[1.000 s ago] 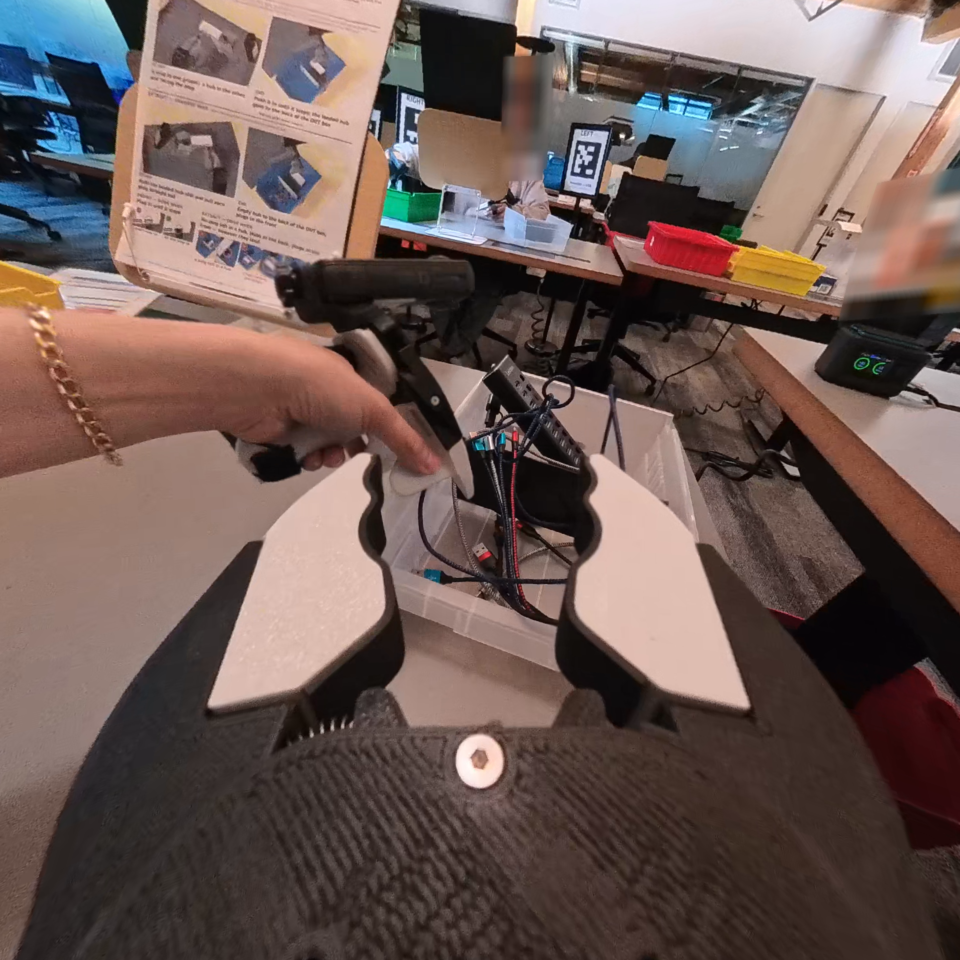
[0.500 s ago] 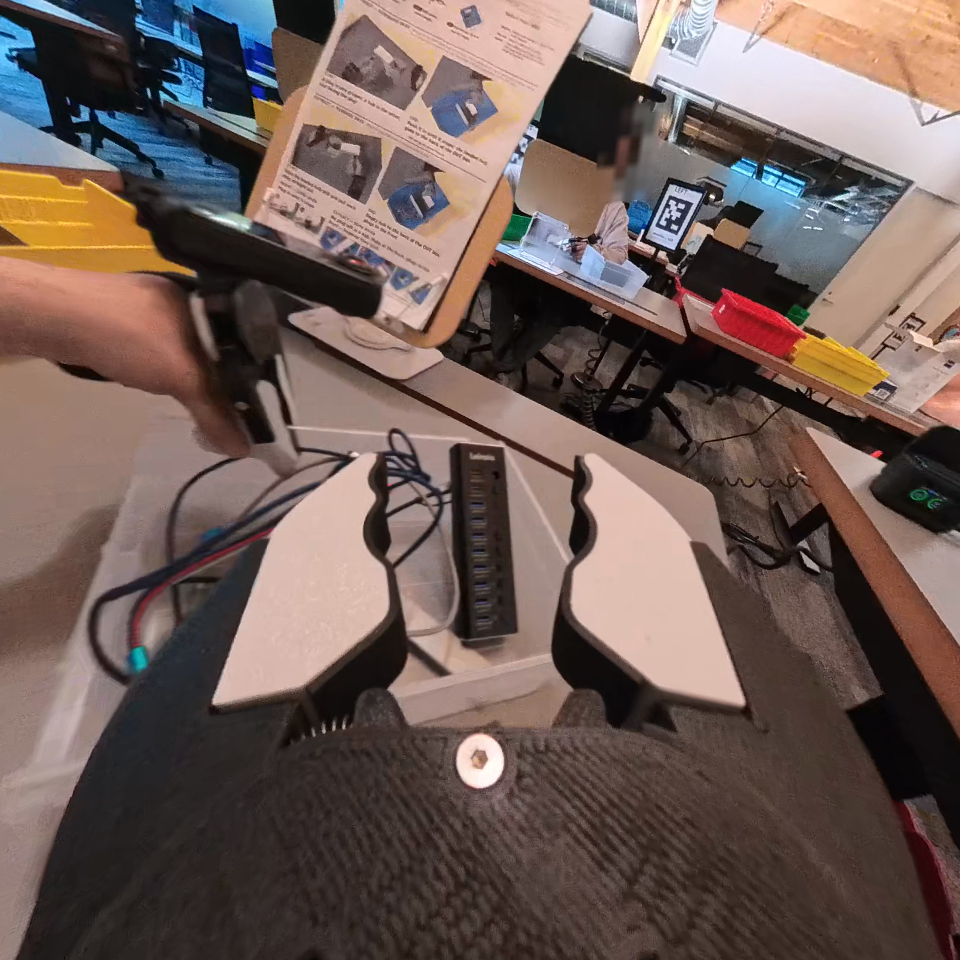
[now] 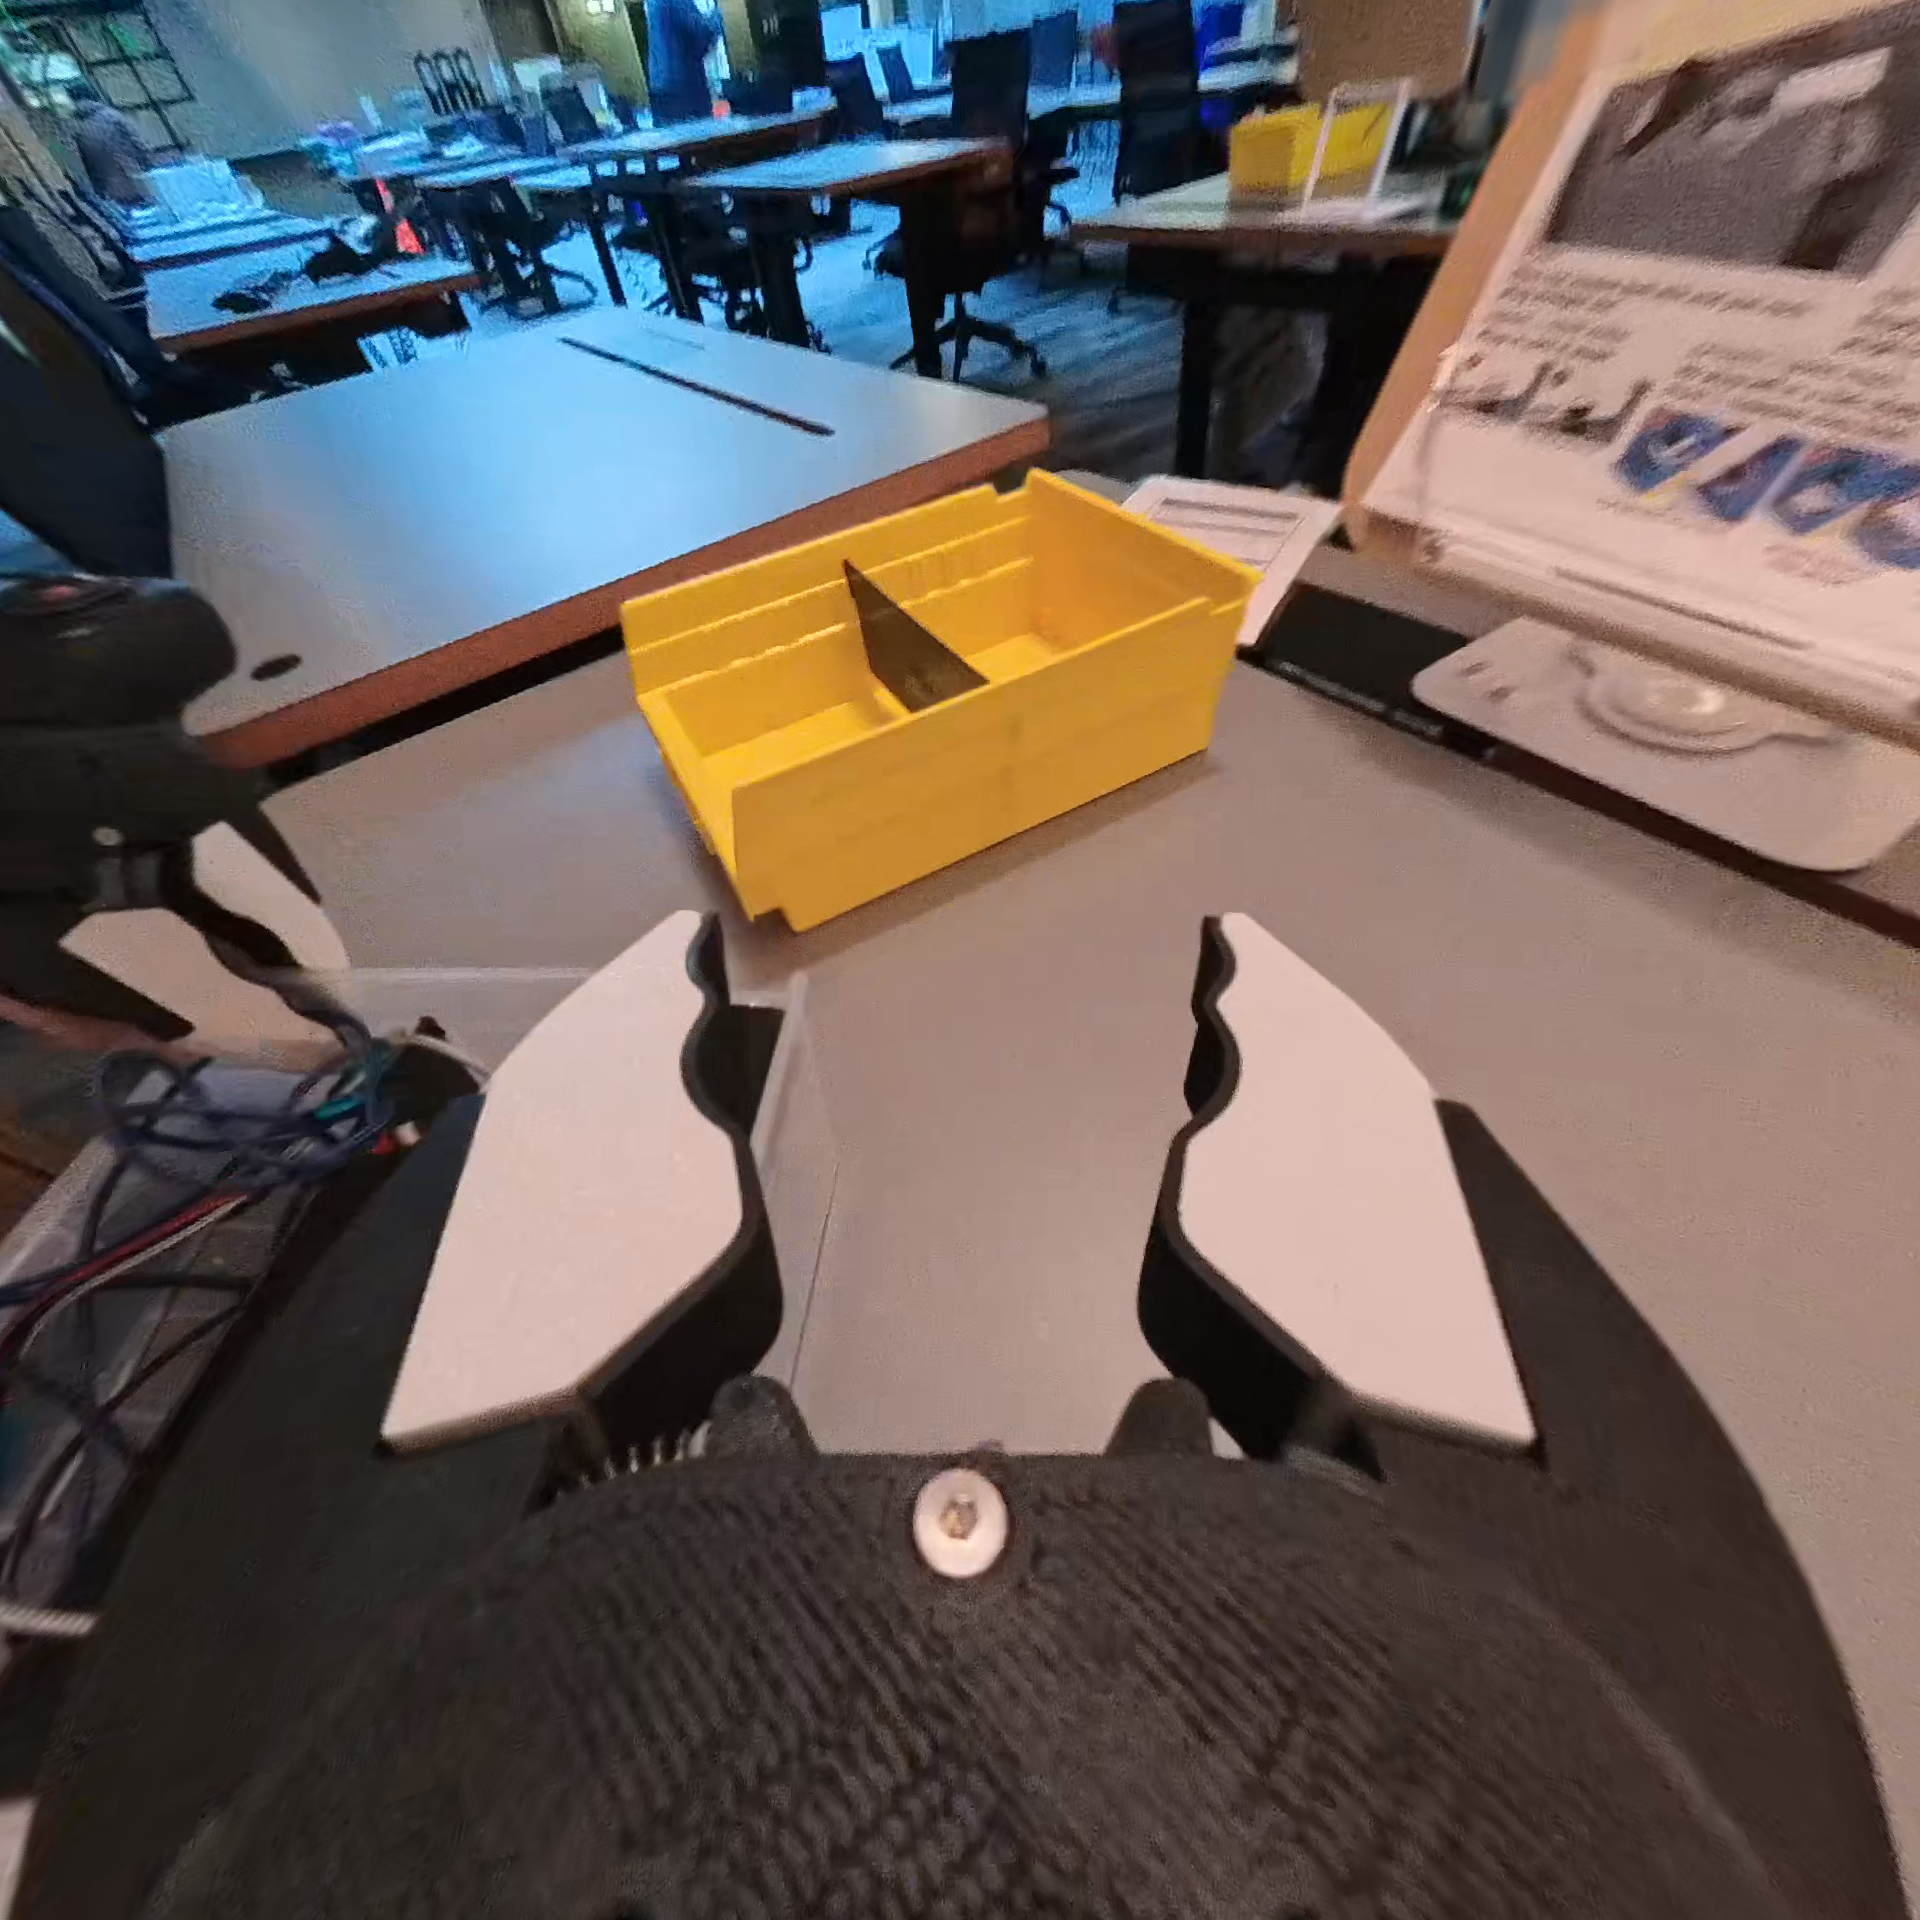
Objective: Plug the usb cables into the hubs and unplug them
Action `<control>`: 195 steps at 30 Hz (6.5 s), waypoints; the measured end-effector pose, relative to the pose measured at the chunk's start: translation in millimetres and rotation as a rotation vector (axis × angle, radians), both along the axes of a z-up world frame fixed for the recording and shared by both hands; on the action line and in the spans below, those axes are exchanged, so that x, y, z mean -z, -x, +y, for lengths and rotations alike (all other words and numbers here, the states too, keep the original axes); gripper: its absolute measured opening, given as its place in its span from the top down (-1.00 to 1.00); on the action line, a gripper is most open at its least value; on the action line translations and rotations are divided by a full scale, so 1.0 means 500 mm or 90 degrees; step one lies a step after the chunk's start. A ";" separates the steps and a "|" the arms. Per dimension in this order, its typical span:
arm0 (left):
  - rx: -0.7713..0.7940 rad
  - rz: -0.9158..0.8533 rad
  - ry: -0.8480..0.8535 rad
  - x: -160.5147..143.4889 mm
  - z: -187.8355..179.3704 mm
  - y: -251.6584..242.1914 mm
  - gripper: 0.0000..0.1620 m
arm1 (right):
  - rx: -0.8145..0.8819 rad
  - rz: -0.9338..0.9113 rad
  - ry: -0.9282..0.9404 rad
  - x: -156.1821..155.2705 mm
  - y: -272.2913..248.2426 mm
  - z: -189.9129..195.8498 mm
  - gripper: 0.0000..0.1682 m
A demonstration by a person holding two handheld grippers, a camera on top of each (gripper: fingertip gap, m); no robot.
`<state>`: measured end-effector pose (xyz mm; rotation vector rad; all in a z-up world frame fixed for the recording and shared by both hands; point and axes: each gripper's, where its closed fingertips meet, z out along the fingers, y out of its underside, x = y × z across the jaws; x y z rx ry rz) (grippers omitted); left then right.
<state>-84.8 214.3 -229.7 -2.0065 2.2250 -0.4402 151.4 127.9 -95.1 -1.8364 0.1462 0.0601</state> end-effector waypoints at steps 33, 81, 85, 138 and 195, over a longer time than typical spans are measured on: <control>-0.551 -0.029 -0.012 -0.003 0.361 0.408 0.93 | 0.021 -0.067 0.326 0.245 -0.121 0.262 0.90; -0.136 -0.294 -0.238 -0.224 0.609 -0.306 0.08 | 0.393 -0.099 0.060 0.038 -0.559 -0.487 0.03; 0.138 -0.182 -0.450 -0.242 0.638 -0.363 0.10 | 0.234 -0.102 0.052 0.051 -0.430 -0.349 0.03; 0.413 -0.091 -0.957 -0.144 0.735 -0.592 0.66 | 0.138 -0.134 0.160 0.179 -0.340 -0.203 0.07; -0.188 -0.626 0.427 -0.231 -0.143 -0.537 0.04 | 0.078 -0.385 -0.068 0.046 -0.122 -0.049 0.14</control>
